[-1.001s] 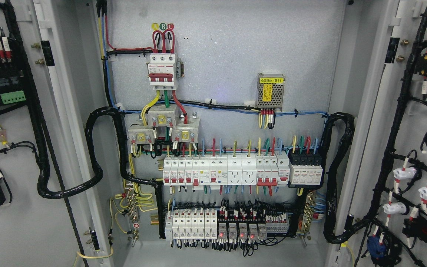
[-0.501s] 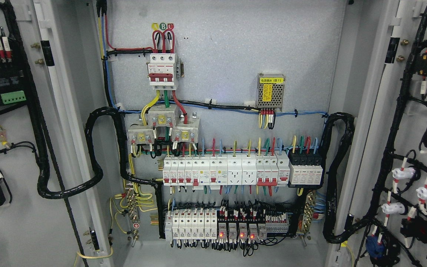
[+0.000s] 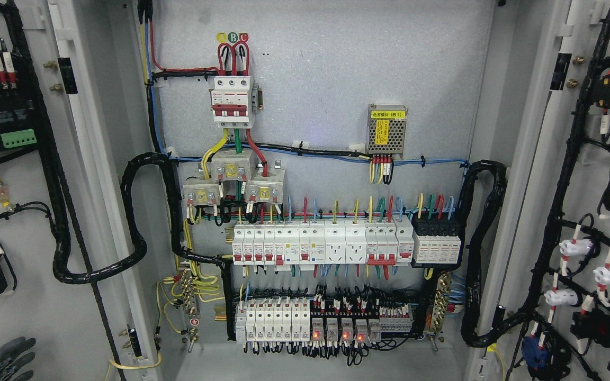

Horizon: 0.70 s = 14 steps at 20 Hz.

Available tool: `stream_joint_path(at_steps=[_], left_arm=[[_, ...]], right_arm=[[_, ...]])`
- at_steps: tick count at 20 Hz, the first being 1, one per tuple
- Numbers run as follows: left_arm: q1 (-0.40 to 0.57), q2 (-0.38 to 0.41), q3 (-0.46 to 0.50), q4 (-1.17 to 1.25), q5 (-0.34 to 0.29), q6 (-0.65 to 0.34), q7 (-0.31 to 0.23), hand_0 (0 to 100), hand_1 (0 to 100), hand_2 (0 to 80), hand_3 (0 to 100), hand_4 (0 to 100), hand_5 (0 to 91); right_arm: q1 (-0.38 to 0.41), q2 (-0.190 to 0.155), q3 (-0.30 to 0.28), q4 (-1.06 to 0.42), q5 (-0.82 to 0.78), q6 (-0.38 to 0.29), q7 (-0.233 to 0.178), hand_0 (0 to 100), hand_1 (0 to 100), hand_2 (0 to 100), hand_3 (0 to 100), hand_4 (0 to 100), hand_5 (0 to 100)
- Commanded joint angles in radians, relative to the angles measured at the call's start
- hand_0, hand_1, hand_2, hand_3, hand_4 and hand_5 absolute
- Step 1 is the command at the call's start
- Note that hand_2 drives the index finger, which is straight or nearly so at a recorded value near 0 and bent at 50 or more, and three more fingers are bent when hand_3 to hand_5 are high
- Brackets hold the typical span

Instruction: Open door with both hands

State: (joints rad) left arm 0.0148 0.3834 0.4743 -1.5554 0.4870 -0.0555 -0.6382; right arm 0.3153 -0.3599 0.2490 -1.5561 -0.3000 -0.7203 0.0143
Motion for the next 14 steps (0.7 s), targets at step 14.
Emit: stream_joint_path(at_steps=[14], left_arm=[[0.096,-0.383,-0.557,-0.200,-0.368,0.002,0.465,30,0,2.7,3,4,0.0]], right_arm=[[-0.153,0.346,0.058,0.206,0.148,0.142,-0.005,22,0,0,0,0,0]])
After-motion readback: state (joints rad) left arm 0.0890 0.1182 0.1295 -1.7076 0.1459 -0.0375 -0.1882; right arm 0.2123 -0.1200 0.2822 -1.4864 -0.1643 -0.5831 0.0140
